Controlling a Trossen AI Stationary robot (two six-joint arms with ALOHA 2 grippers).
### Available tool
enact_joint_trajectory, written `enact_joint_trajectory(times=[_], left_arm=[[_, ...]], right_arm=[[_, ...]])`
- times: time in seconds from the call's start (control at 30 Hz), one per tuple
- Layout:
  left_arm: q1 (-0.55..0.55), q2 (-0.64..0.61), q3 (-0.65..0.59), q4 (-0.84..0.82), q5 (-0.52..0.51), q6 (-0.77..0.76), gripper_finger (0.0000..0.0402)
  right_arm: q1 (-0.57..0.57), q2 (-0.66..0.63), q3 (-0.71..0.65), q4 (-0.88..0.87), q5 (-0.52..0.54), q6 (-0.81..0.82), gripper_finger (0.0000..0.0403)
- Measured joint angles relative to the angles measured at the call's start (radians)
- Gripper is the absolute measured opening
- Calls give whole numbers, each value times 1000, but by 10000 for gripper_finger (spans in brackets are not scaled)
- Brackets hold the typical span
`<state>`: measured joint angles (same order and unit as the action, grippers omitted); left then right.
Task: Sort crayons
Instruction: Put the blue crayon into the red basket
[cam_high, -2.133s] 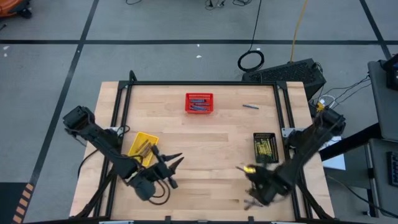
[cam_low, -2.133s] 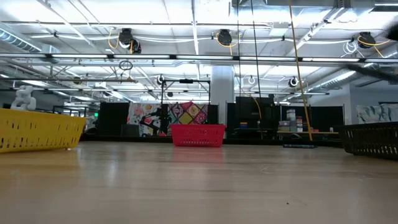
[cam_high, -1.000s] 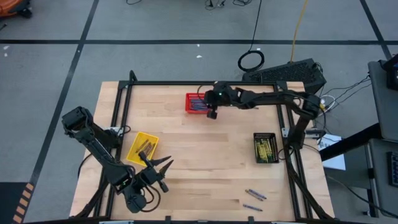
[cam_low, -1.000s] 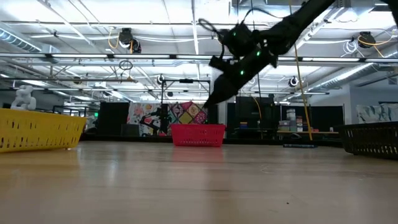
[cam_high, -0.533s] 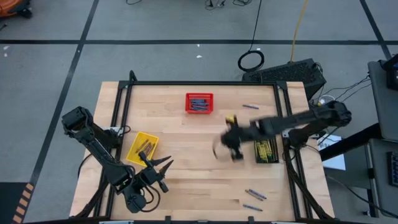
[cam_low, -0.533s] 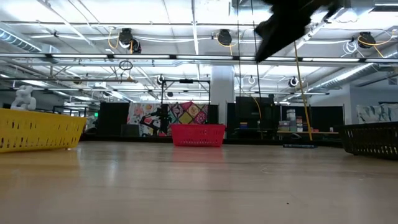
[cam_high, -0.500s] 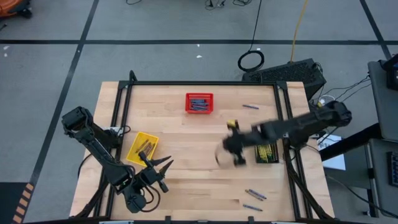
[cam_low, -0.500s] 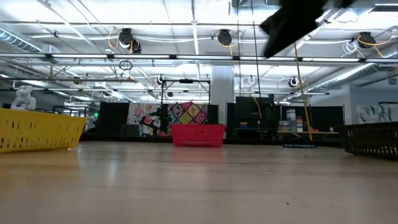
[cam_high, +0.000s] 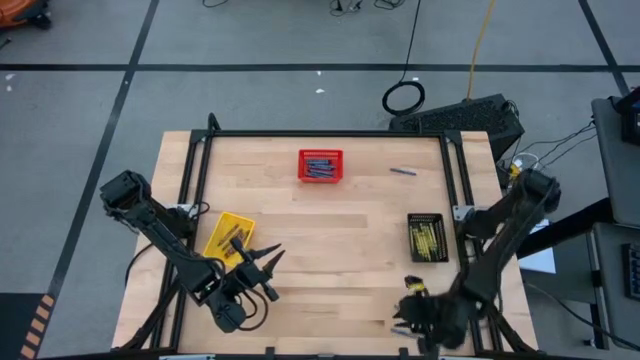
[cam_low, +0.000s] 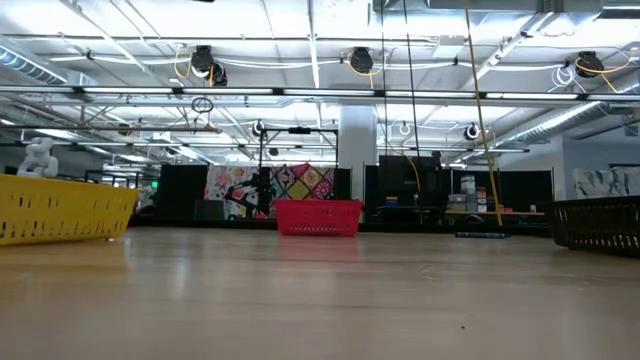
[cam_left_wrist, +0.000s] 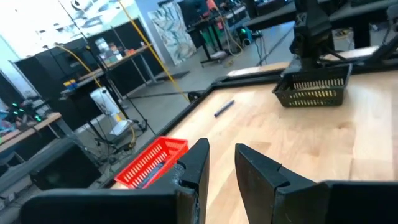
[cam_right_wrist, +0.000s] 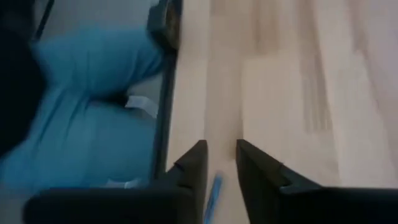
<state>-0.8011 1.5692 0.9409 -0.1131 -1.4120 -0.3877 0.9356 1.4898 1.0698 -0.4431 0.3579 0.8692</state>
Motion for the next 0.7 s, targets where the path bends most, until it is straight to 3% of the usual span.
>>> enact_joint_trajectory(times=[0.1,0.3,0.57,0.7], left_arm=[[3,0,0,0,20,0,82],[-4,0,0,0,21,1,82],[-13,0,0,0,32,0,82],[-13,0,0,0,32,0,82]], right_arm=[[52,103,-10,93,135,25,108],[86,259,34,108,54,70,156],[90,339,45,43,-62,190,138],[100,341,45,29,-40,162,121]])
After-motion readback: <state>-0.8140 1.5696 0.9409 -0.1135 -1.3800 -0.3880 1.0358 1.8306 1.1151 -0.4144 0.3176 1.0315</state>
